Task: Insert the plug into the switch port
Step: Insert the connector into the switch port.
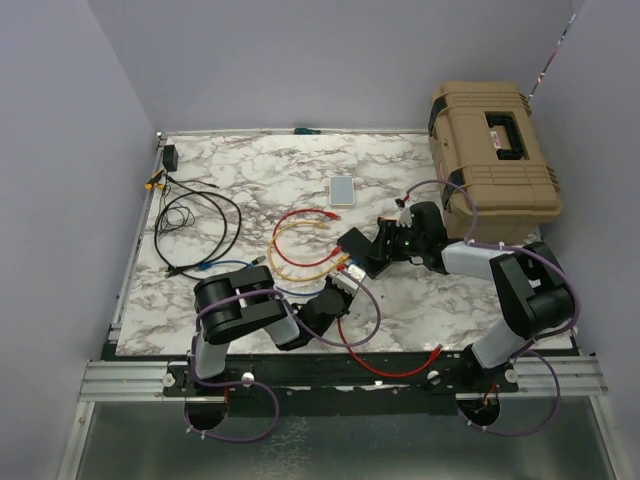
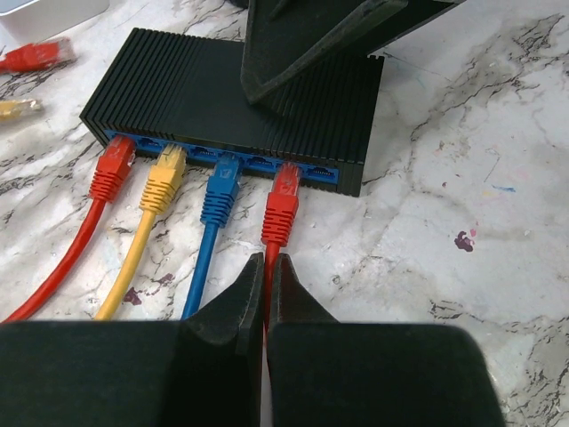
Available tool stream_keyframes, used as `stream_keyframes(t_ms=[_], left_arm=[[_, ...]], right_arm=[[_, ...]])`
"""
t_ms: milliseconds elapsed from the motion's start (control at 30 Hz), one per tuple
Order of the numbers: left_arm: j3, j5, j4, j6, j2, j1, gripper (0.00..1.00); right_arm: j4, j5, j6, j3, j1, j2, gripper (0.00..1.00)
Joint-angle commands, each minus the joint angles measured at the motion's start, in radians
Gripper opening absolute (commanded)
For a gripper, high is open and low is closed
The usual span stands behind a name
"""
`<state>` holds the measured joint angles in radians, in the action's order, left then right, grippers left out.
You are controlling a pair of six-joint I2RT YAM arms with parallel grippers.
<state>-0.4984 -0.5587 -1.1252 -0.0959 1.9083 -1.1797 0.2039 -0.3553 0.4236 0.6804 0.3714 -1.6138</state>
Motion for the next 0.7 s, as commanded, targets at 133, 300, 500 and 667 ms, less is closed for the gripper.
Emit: stream_keyframes(t_ms=[133, 300, 500, 667], left_arm=[[0.022, 0.093, -0.143, 0.003, 0.012, 0.047, 0.00], [0.005, 0.092, -0.144, 0.036, 0.015, 0.049, 0.00], [-0.031, 0.092, -0.170, 0.082, 0.034, 0.050, 0.00], [-0.060, 0.126, -0.201, 0.088, 0.031, 0.085, 0.00]], right_arm=[[-0.023, -0.156, -0.026, 0.001, 0.016, -0.053, 0.54], [-0.034, -0.173, -0.039, 0.015, 0.031, -0.071, 0.54], [-0.037, -0.201, -0.053, 0.028, 0.048, -0.089, 0.54], [-0.049, -0.227, -0.070, 0.042, 0.068, -0.106, 0.54]])
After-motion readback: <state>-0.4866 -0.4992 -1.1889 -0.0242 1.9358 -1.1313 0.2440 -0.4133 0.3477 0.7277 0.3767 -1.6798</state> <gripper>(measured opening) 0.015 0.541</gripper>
